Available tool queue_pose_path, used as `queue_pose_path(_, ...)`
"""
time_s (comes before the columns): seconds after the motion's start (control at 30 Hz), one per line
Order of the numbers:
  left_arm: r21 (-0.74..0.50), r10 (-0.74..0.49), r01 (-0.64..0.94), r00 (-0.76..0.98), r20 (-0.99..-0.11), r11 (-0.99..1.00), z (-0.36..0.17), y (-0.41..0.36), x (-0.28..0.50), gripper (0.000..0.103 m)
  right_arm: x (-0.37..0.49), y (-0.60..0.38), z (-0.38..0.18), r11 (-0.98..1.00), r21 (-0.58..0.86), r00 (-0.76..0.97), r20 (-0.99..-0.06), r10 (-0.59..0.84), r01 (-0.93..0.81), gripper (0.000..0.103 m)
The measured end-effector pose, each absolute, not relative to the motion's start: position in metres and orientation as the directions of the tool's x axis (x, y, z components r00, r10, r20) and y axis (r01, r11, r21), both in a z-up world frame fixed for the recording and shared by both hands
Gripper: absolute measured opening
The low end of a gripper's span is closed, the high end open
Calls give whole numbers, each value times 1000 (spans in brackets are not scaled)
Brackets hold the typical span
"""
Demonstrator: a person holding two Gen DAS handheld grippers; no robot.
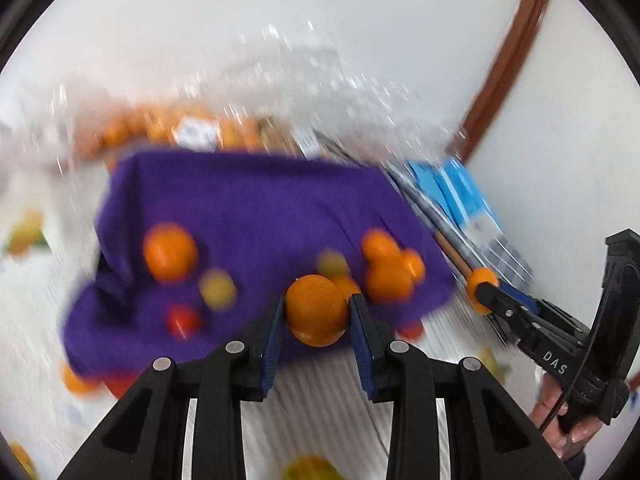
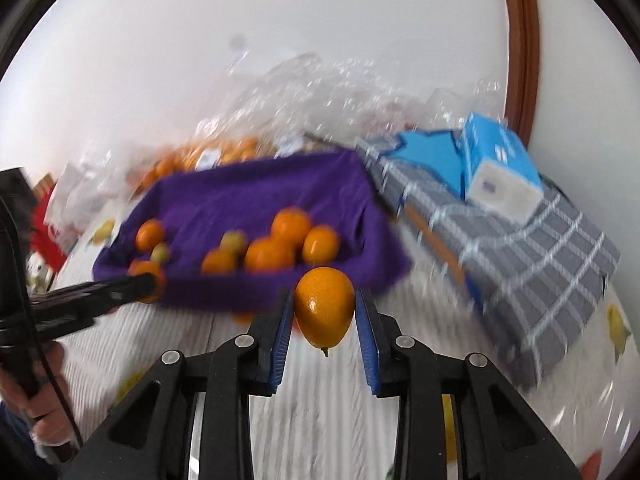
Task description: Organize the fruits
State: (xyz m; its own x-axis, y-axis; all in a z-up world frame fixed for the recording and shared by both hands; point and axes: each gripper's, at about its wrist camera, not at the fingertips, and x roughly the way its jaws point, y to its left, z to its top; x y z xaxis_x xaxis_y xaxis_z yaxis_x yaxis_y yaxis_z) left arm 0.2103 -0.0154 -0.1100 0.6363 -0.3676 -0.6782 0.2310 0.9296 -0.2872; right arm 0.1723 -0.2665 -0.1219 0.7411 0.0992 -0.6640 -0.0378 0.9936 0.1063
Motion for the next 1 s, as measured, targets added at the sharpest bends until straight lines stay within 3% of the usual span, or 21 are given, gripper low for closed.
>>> queue_pose_path(0.23,-167,-226,152,678,-699,974,-110,-17,265,31,255,-264,-114,996,89,759,-647,74,-21,31)
queue_pose_path(0.7,-137,-202,153,607,-768,979,-148,-38,291,32,291,-258,-163,998,61,699,-713,61,-25,32)
queue_pose_path(0.93,-150,-192,119,605,-773,981,-120,-29,268,47,273,-261,-146,996,89,690,-721,62,4,32)
queue_pose_path(1.0,-134,-177,115,639,-749,984,-99,-26,245,55,253,-259,-125,996,93,704,-708,59,10,43)
